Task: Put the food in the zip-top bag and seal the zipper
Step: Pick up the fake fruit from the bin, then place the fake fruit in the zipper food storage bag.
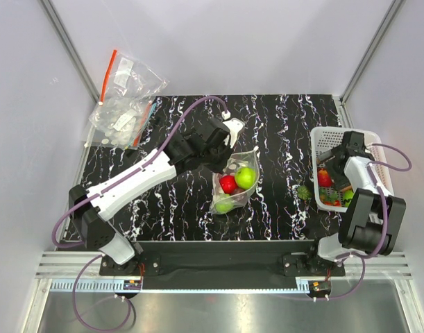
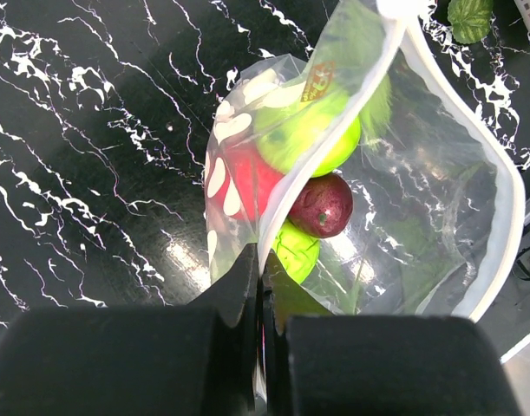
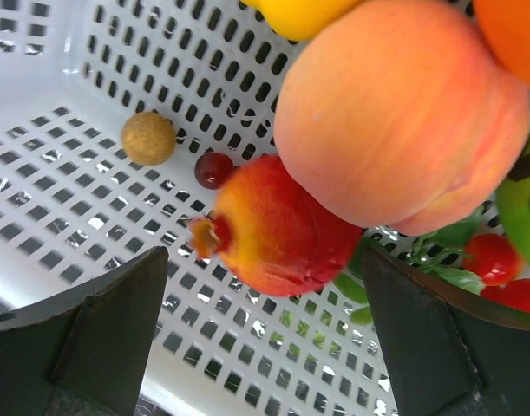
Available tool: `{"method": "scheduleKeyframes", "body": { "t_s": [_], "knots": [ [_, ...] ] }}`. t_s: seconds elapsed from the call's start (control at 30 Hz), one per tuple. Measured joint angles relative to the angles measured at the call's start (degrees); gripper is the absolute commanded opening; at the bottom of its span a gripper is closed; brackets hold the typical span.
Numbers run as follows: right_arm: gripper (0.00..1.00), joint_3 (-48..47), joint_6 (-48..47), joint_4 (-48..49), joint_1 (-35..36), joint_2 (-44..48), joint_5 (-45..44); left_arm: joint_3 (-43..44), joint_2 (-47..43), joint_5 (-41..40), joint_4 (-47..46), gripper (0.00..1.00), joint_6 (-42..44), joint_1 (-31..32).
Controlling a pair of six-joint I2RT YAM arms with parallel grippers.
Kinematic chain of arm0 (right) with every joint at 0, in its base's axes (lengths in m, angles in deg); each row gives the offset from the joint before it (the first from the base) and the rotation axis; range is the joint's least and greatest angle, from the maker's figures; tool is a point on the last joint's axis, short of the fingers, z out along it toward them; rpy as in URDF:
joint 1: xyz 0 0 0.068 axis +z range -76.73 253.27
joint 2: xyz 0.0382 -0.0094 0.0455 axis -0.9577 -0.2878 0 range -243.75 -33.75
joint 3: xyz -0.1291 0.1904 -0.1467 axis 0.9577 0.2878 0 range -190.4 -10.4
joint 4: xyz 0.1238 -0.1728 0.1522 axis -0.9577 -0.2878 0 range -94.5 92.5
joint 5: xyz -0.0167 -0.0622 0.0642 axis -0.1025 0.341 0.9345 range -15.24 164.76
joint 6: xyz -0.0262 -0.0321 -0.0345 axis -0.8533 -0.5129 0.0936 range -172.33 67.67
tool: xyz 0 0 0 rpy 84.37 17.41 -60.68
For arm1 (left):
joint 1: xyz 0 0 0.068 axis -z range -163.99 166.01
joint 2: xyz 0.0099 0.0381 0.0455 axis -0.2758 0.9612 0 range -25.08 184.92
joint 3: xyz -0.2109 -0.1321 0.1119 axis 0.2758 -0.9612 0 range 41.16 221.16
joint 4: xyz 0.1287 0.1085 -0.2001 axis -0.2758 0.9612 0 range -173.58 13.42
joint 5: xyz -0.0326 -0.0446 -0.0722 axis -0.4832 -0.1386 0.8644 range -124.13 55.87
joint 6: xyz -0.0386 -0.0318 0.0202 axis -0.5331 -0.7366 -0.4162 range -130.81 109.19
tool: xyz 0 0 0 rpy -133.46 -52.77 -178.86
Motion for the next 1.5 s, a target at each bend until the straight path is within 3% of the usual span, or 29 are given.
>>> {"method": "scheduleKeyframes", "body": {
  "t_s": [0.1, 0.13, 0.23, 0.37, 0.5, 0.7, 0.77, 0.97, 1.13, 1.27, 1.5],
  "knots": [
    [0.98, 0.2, 2.4, 0.4, 0.0, -2.0, 0.8, -0.5, -0.1, 0.0, -0.5, 0.02, 0.0, 0.0],
    [0.89, 0.2, 3.0, 0.6, 0.0, -2.6, 0.8, -0.6, -0.2, 0.0, -0.6, 0.02, 0.0, 0.0],
    [0.79, 0.3, 4.3, 1.0, 0.0, -3.8, 0.7, -0.7, -0.2, 0.0, -0.9, 0.02, 0.1, 0.0],
    [0.54, 1.1, 5.1, 1.3, 0.0, -3.1, -0.6, -0.7, -0.2, -0.2, -0.9, 0.02, 0.2, 0.0],
    [0.40, 1.9, 4.3, 1.0, 0.0, 1.7, -2.3, -0.7, -0.2, -0.3, -0.9, 0.02, 0.2, 0.0],
    [0.39, 1.9, 0.0, 1.1, 0.0, 11.3, -2.6, -0.7, -0.2, -0.4, -0.9, 0.02, 0.2, 0.0],
    [0.35, 2.0, -3.0, 1.3, 0.0, 15.4, -0.8, -0.7, -0.2, -0.4, -0.9, 0.02, 0.2, 0.0],
    [0.33, 2.0, -12.3, 2.7, 0.3, 28.2, 14.3, 1.2, 0.9, -0.3, -0.5, 0.02, 0.2, 0.0],
    [0.34, 0.8, -16.3, 1.6, 3.2, 32.0, 25.3, 3.1, 2.6, -0.3, -0.5, 0.02, 0.2, 0.0],
    [0.35, -1.2, -18.0, 0.2, 9.6, 32.5, 33.4, 4.6, 4.4, -0.2, -0.4, 0.02, 0.2, 0.0],
    [0.35, -5.4, -19.4, -1.0, 26.0, 33.0, 39.3, 7.1, 6.2, -0.2, 0.7, 0.02, 0.1, 0.0]
  ]
}}
